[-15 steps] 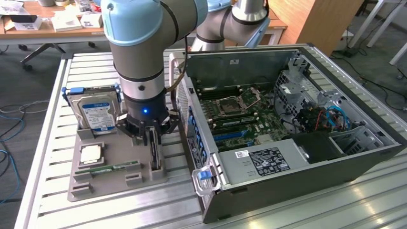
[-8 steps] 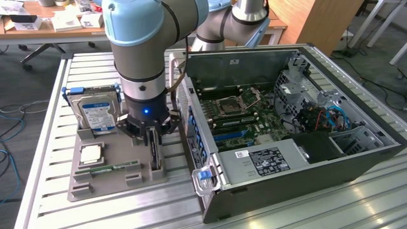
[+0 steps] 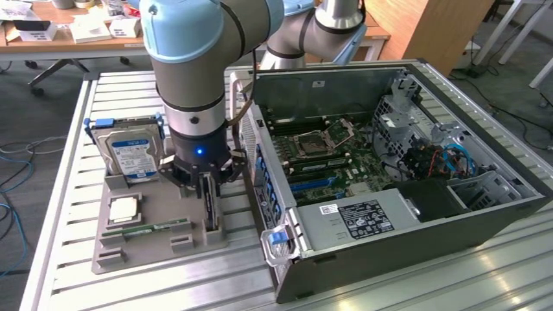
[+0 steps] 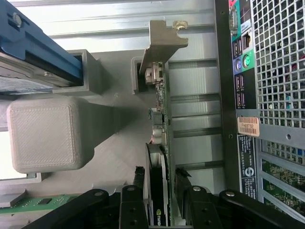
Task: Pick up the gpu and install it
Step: 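Pick up the gpu and move the gpu toward the slot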
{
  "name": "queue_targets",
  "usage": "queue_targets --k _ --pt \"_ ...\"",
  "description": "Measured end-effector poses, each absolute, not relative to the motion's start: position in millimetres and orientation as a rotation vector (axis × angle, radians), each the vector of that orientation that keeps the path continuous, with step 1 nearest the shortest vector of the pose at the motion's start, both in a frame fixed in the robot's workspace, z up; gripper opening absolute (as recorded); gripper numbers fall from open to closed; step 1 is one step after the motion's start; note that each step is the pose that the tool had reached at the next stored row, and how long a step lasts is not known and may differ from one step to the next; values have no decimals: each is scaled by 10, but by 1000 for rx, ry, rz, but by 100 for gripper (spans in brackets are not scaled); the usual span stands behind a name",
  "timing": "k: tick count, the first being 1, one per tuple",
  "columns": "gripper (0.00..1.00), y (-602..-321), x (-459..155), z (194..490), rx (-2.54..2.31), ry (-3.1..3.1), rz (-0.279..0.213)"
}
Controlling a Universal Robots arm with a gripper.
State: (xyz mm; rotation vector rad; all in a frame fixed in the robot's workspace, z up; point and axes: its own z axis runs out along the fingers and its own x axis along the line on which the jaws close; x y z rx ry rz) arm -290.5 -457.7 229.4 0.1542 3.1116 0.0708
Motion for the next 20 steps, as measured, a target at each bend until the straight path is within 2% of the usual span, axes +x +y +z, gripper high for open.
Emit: queue_targets --k 20 --pt "39 -4586 -2926 2294 154 3112 71"
